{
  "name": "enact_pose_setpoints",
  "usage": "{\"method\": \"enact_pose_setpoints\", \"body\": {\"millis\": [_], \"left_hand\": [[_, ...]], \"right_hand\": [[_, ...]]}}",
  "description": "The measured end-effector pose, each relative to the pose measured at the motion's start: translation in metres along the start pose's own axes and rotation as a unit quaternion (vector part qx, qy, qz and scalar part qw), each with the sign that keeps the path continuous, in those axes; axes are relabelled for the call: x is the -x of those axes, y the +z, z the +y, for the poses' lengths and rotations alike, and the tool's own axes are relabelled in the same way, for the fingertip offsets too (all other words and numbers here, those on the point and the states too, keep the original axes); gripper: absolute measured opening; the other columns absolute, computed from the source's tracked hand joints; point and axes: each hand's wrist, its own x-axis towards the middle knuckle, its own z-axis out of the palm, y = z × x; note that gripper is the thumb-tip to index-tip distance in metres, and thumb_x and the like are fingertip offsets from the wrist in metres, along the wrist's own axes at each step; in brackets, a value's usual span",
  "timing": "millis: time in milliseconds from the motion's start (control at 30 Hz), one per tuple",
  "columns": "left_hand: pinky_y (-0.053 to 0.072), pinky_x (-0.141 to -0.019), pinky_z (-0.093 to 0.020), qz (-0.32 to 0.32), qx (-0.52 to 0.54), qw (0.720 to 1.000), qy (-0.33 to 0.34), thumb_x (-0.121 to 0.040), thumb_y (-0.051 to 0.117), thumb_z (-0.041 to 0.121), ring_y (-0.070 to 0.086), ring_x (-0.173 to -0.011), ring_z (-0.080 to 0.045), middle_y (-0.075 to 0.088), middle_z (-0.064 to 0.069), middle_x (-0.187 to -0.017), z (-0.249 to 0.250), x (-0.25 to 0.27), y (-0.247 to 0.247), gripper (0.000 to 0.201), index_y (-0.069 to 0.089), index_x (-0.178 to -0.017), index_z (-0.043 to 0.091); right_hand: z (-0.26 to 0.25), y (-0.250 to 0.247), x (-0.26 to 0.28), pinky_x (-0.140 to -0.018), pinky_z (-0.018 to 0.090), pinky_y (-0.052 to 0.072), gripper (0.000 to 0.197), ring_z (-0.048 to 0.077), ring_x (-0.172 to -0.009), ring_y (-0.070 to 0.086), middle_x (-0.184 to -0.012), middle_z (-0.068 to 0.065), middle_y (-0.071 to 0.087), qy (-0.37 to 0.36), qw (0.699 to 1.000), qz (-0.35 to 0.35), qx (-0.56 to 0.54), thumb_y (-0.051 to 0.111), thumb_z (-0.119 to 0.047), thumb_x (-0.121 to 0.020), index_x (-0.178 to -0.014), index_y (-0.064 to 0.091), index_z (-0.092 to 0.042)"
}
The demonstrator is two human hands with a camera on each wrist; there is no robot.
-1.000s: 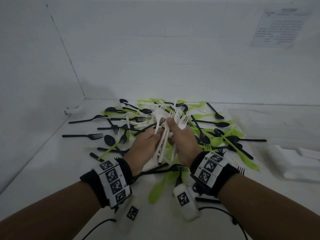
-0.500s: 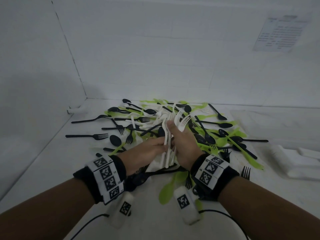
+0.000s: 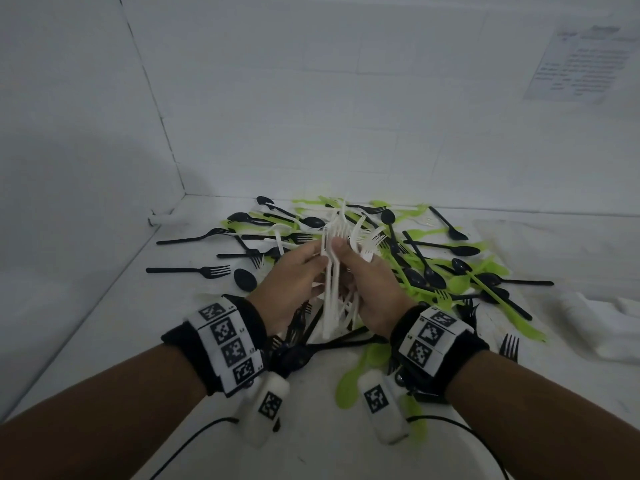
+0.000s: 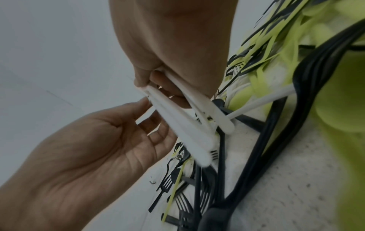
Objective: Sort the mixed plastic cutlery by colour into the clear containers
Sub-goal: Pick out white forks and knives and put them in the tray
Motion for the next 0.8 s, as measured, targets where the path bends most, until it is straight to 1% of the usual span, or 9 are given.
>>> {"method": "enact_pose_setpoints", "body": {"millis": [100,167,267,367,433,567,633,700,800], "left_hand": [[0.055,-0.070,-0.017,0.017,0.044,0.999,0.015,-0.107,0.045,0.008,0.072,-0.081,-0.010,0.076,-0.001,-0.093,-0.001,-0.001,0.007,0.031,0.071,-0.120,0.020],[0.056,-0.073,-0.019,0.039,0.067,0.996,0.034,-0.106,0.048,0.007,0.071,-0.083,-0.013,0.076,-0.007,-0.097,-0.005,-0.003,0.011,0.029,0.072,-0.120,0.015],[0.057,-0.076,-0.022,0.056,0.098,0.993,0.045,-0.105,0.051,0.007,0.072,-0.090,-0.017,0.077,-0.010,-0.106,-0.007,-0.007,0.020,0.027,0.074,-0.119,0.011],[0.057,-0.080,-0.025,0.053,0.136,0.989,0.019,-0.103,0.053,0.010,0.067,-0.089,-0.015,0.074,-0.005,-0.101,-0.005,-0.012,0.028,0.026,0.075,-0.117,0.010],[0.056,-0.084,-0.027,0.037,0.136,0.990,0.008,-0.103,0.053,0.010,0.064,-0.093,-0.015,0.072,-0.005,-0.104,-0.005,-0.015,0.030,0.027,0.073,-0.120,0.012],[0.059,-0.090,-0.031,-0.012,0.097,0.995,0.027,-0.101,0.048,-0.006,0.071,-0.105,-0.021,0.073,-0.013,-0.117,-0.004,-0.011,0.043,0.037,0.062,-0.131,0.012],[0.058,-0.095,-0.040,0.005,0.083,0.996,0.032,-0.099,0.050,-0.008,0.070,-0.109,-0.027,0.071,-0.015,-0.120,-0.008,-0.011,0.049,0.038,0.054,-0.131,0.012],[0.057,-0.088,-0.047,0.039,0.078,0.996,0.029,-0.097,0.052,-0.006,0.069,-0.100,-0.032,0.068,-0.020,-0.117,-0.011,-0.013,0.053,0.036,0.050,-0.128,0.012],[0.054,-0.066,-0.047,0.090,0.093,0.991,0.031,-0.097,0.055,-0.001,0.064,-0.074,-0.033,0.064,-0.028,-0.103,-0.009,-0.015,0.060,0.029,0.046,-0.122,0.012]], "right_hand": [[-0.002,0.001,-0.001,-0.079,0.057,0.056,0.047,0.038,-0.085,0.062,-0.092,0.031,0.064,-0.007,1.000,0.006,-0.002,0.074,-0.038,-0.093,-0.110,0.070,0.005],[-0.006,-0.001,0.000,-0.076,0.051,0.050,0.045,0.040,-0.088,0.053,-0.096,0.028,0.060,-0.010,1.000,0.005,-0.007,0.073,-0.034,-0.093,-0.115,0.068,0.005],[-0.008,-0.011,-0.004,-0.069,0.042,0.046,0.033,0.034,-0.080,0.055,-0.091,0.019,0.063,-0.020,1.000,-0.001,0.011,0.070,-0.031,-0.097,-0.109,0.072,0.001],[-0.013,-0.026,-0.004,-0.055,0.026,0.041,0.025,0.015,-0.059,0.054,-0.074,0.004,0.063,-0.029,0.998,-0.019,0.044,0.070,-0.033,-0.097,-0.099,0.074,-0.009],[-0.013,-0.036,-0.003,-0.052,0.023,0.039,0.023,0.007,-0.053,0.051,-0.068,-0.003,0.061,-0.023,0.998,-0.038,0.054,0.069,-0.031,-0.097,-0.105,0.072,-0.010],[-0.011,-0.043,-0.003,-0.055,0.025,0.041,0.035,0.017,-0.064,0.054,-0.081,0.007,0.065,-0.008,0.998,-0.048,0.028,0.073,-0.034,-0.094,-0.114,0.072,-0.005],[-0.011,-0.044,-0.002,-0.050,0.024,0.040,0.038,0.015,-0.058,0.053,-0.077,0.007,0.064,-0.007,0.999,-0.044,0.031,0.073,-0.031,-0.095,-0.116,0.071,0.000],[-0.013,-0.044,-0.001,-0.046,0.024,0.038,0.035,0.011,-0.050,0.048,-0.068,0.002,0.060,-0.005,0.998,-0.055,0.035,0.072,-0.030,-0.095,-0.113,0.071,0.001],[-0.013,-0.043,0.002,-0.047,0.026,0.034,0.019,0.011,-0.054,0.048,-0.070,-0.001,0.059,0.003,0.996,-0.083,0.036,0.067,-0.033,-0.099,-0.109,0.071,-0.017]]}}
